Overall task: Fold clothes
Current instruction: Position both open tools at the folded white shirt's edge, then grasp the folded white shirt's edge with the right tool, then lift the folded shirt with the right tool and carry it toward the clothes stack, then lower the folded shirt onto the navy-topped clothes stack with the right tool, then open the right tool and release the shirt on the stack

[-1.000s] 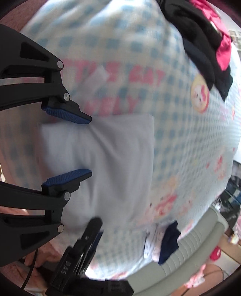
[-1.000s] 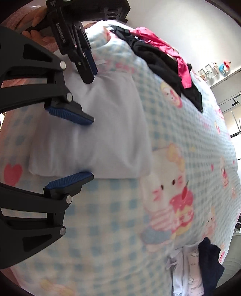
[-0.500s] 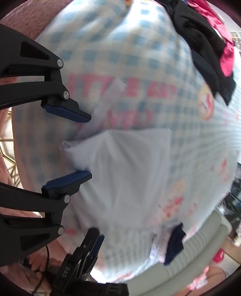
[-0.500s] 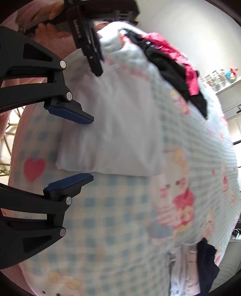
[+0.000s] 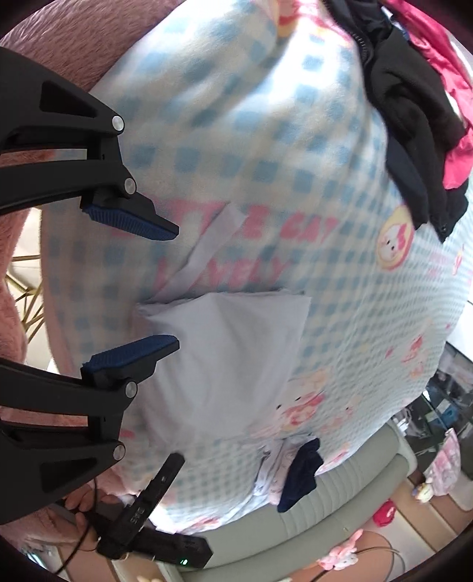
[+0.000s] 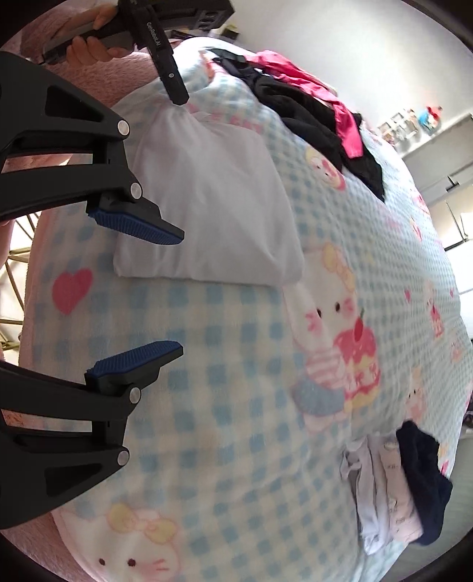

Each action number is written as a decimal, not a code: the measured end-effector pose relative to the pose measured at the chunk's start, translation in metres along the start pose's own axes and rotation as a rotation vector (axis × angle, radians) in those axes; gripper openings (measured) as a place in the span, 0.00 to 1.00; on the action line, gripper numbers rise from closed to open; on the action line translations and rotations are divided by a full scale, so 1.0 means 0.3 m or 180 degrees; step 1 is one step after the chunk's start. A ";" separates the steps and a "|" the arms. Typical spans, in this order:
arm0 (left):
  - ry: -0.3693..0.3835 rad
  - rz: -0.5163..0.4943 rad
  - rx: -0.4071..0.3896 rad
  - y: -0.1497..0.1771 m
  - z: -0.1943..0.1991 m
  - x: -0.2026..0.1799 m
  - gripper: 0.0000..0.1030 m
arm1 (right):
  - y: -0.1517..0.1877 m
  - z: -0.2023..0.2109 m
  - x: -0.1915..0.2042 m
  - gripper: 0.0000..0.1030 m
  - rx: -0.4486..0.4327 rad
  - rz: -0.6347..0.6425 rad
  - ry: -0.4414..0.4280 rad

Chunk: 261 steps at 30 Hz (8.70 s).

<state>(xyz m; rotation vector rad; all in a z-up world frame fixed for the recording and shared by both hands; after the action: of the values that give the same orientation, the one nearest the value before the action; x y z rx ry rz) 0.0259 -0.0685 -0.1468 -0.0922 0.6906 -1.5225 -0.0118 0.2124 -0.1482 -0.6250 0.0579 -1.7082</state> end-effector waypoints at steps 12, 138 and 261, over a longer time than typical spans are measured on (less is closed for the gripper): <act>-0.0134 -0.0041 0.0130 0.007 -0.116 -0.004 0.55 | 0.027 -0.071 -0.036 0.56 0.0131 -0.0048 0.0114; 0.1720 -0.1575 -0.0464 -1.128 -0.376 -1.405 0.34 | -1.146 0.594 -0.458 0.42 -0.1141 -0.0527 -0.0235; -0.0139 -0.1110 -0.0609 -1.374 -0.347 -0.781 0.76 | -1.210 0.303 -0.171 0.83 -0.1010 -0.0022 0.0770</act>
<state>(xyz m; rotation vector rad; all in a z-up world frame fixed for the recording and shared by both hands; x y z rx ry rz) -0.3615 0.1520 0.0454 -0.4072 0.8143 -1.7762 -0.2928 0.3757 0.0445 -0.6464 0.5063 -1.7895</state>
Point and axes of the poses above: each gripper's, at about its wrist camera, not at the fingertips, and z roughly against the way its jaws point, x to its left, y to its underside, the point moved 7 cm from there along -z, roughly the way its jaws point, and after that the axes turned 14 degrees about -z, right-handed, at the moved point
